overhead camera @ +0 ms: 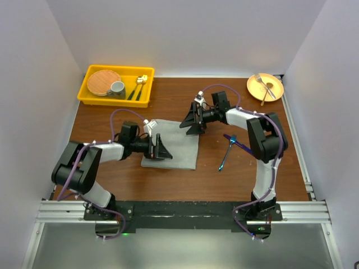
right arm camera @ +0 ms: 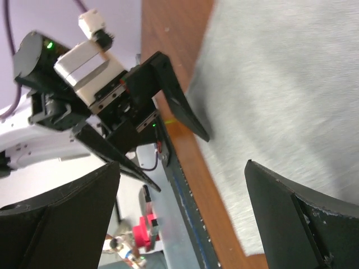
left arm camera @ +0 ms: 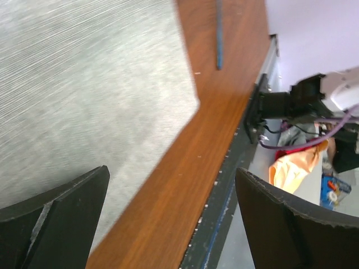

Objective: Fold the napkin into a case and place the utensils inside

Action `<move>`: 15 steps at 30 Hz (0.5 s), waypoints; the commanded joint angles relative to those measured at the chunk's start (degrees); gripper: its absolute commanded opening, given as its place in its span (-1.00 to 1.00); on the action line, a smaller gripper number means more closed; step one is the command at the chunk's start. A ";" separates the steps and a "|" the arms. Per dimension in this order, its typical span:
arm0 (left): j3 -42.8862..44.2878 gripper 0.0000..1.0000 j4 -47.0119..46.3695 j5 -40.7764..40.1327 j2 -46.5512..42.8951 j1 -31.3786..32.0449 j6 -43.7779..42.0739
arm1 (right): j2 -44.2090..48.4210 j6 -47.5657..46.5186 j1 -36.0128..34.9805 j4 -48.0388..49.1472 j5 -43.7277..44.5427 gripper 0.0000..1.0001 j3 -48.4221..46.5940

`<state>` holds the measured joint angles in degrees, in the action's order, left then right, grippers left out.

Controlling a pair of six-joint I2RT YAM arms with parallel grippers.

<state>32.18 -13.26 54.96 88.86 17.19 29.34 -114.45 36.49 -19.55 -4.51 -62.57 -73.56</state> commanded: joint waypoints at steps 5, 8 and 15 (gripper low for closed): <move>1.65 1.00 0.68 -3.63 10.18 -2.42 -1.12 | -11.40 1.13 2.50 2.93 -0.54 0.95 -4.31; 1.83 1.00 1.92 -3.28 12.47 -2.34 -2.36 | -14.30 -0.79 2.85 1.10 -1.15 0.90 -3.70; 1.74 1.00 4.91 -3.46 12.31 -2.34 -4.82 | -10.54 -1.09 3.29 -2.98 -3.26 0.88 -6.68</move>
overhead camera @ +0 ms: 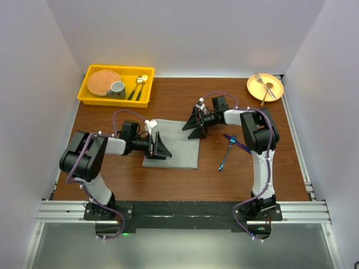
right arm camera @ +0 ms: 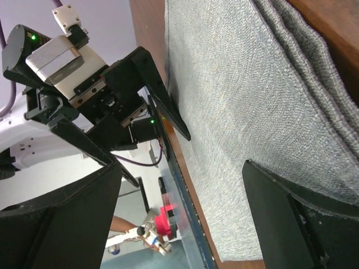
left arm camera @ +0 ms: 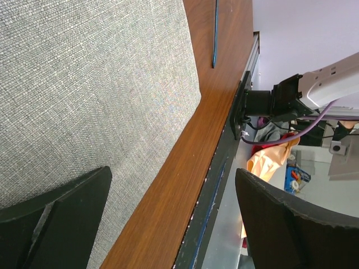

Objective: Fold the napkin into a case and place the utensils inside

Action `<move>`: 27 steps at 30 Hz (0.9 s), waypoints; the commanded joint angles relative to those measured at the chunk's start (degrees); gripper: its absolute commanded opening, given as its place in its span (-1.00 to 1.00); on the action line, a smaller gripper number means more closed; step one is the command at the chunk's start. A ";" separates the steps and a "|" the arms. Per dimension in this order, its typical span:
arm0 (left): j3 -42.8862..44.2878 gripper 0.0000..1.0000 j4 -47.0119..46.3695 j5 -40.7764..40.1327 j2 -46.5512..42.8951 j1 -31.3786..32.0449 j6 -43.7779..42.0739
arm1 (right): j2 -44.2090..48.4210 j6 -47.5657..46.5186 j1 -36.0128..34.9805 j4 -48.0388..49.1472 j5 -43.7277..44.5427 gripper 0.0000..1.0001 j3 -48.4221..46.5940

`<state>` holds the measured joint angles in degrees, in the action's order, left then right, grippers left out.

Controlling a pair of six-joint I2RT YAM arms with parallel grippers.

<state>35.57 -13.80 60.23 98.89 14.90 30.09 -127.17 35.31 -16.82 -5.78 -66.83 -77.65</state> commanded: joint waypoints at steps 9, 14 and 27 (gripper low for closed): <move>-2.08 1.00 5.72 -8.02 1.13 1.36 -5.74 | 2.11 9.34 0.73 5.52 1.43 0.87 -8.22; -2.88 1.00 5.10 -7.93 0.86 1.36 -4.16 | -4.11 2.33 0.82 1.31 3.19 0.78 -8.40; -5.61 1.00 2.73 -7.58 -8.53 2.95 -3.01 | -2.65 -11.92 -1.11 -16.35 -0.31 0.35 -16.81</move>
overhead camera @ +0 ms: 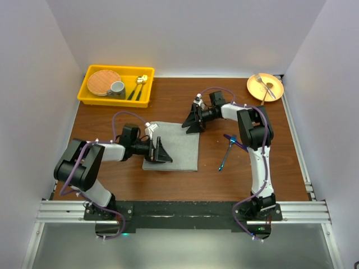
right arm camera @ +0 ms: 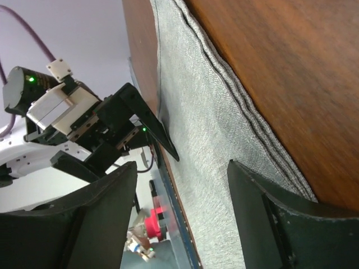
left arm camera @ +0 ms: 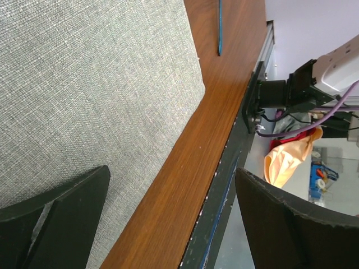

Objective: Fold the napkin into a case and place the utensils inside

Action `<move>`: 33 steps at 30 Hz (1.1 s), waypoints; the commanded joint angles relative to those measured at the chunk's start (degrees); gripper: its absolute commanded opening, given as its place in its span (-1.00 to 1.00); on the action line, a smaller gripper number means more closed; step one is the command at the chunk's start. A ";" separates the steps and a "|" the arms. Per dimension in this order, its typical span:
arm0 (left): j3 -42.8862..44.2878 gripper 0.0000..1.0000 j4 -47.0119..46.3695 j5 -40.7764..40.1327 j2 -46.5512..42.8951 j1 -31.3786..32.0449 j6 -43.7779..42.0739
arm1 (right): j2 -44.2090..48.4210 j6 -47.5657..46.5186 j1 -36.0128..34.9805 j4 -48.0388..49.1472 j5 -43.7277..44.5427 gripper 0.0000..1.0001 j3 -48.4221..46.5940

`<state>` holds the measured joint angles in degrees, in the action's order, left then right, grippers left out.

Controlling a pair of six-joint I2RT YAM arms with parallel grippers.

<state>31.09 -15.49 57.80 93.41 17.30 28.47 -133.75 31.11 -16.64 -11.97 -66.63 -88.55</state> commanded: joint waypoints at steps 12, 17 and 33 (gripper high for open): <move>27.15 0.38 22.94 -14.90 -4.12 -8.86 -29.92 | 5.96 -32.17 3.10 -40.95 14.76 -0.02 -20.52; 32.36 0.07 26.03 -17.01 2.74 -11.23 -35.66 | 3.16 -33.13 5.57 -40.68 21.53 -0.06 -22.09; 37.03 0.13 27.18 -19.04 10.48 -12.20 -35.32 | -5.02 -28.31 5.75 -35.94 20.40 0.21 -23.86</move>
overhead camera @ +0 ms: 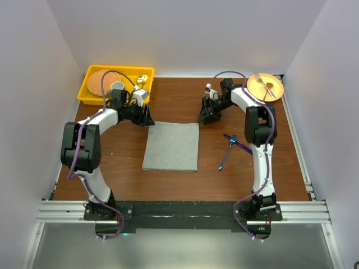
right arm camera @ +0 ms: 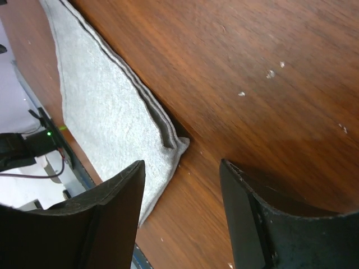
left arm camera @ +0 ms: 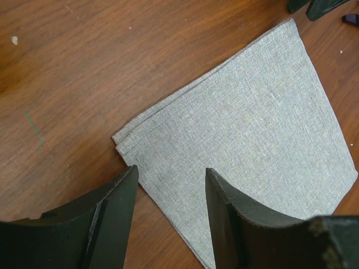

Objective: Fold the napkin into a case and place the utensils inside

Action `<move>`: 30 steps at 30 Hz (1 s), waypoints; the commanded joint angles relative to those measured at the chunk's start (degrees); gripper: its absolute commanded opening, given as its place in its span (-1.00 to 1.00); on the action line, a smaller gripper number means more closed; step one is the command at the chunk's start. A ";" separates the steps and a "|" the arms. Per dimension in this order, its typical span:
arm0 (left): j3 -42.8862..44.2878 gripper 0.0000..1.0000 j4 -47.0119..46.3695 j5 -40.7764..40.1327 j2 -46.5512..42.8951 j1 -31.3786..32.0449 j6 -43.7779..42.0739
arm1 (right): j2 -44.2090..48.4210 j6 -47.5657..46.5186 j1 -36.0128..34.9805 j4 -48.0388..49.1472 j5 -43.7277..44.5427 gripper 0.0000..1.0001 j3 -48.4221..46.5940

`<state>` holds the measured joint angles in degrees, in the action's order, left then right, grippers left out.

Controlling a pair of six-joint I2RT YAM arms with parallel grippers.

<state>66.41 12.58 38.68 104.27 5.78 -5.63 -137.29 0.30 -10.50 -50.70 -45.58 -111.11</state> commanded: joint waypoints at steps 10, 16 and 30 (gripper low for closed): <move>0.56 0.15 -1.07 0.35 -1.00 -1.30 -0.26 | -3.68 4.19 -1.63 5.00 -2.49 0.07 -2.44; 0.56 0.15 -1.42 0.35 -1.00 -1.82 0.00 | -3.59 3.05 -2.24 3.85 -3.46 0.00 -2.27; 0.30 0.16 -1.94 -0.09 -1.96 -2.70 0.88 | -0.17 1.02 -2.68 3.23 -6.97 -0.97 -2.97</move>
<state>66.43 12.51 38.50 104.27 3.90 -5.13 -140.31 2.50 -12.49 -47.16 -49.58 -112.22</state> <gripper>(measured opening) 0.578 0.108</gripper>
